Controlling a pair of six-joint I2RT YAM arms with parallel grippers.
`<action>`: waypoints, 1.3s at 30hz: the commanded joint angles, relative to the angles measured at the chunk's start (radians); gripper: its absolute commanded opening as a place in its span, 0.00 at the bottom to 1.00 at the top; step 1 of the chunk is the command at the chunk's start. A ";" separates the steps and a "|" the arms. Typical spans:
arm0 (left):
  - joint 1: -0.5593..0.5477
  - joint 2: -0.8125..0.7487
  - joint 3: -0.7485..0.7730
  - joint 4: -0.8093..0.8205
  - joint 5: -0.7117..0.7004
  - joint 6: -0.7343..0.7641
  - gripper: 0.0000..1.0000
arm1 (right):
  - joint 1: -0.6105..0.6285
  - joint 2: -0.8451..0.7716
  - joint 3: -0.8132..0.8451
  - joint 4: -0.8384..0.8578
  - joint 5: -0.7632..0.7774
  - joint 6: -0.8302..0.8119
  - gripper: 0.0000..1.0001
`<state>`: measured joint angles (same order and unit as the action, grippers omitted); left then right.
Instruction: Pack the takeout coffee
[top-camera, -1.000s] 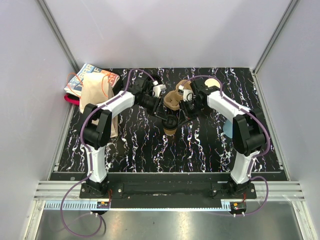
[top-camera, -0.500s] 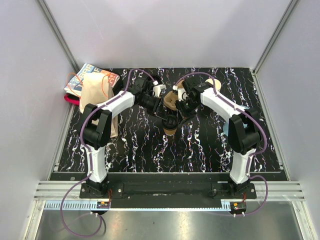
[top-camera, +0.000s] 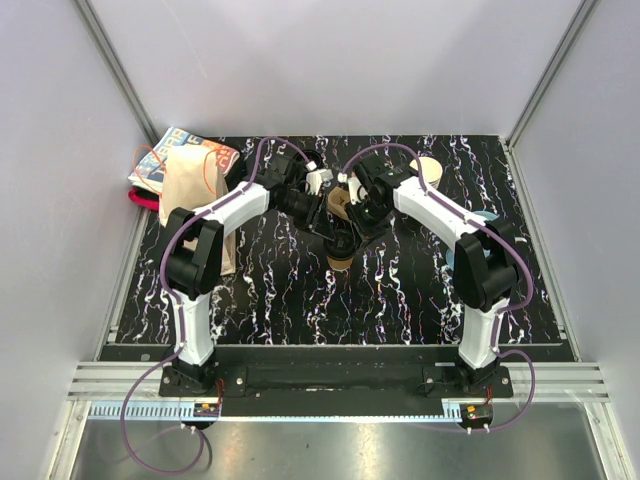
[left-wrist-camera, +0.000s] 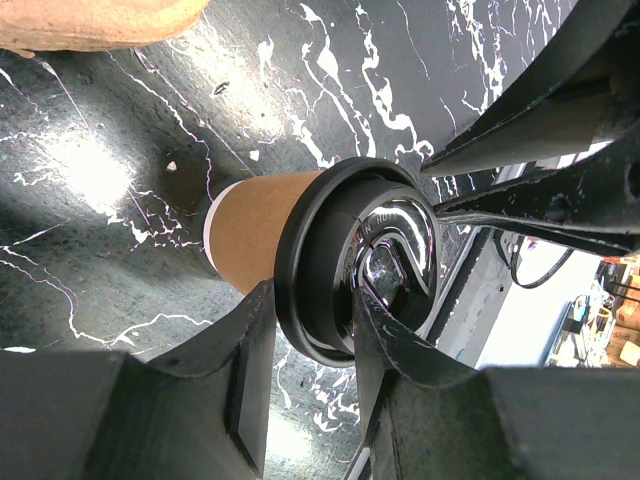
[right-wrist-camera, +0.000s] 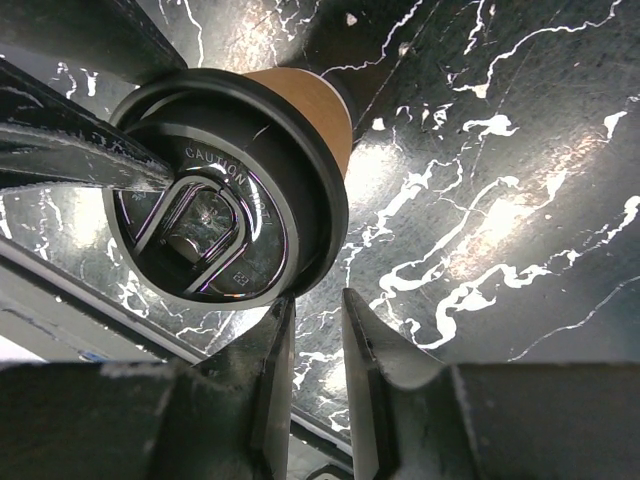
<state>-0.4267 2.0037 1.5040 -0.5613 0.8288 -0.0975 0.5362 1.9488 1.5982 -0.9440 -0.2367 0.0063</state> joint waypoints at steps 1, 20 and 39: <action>-0.034 0.040 -0.037 -0.052 -0.198 0.091 0.32 | 0.047 0.234 -0.113 0.200 0.268 -0.057 0.28; -0.032 0.033 -0.027 -0.054 -0.186 0.107 0.32 | -0.125 0.076 -0.057 0.264 -0.368 -0.017 0.32; -0.030 0.036 -0.025 -0.055 -0.188 0.107 0.32 | -0.209 0.081 -0.061 0.362 -0.469 0.078 0.32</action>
<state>-0.4267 1.9972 1.5055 -0.5751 0.8135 -0.0864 0.3317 1.9976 1.5429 -0.7280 -0.7029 0.0509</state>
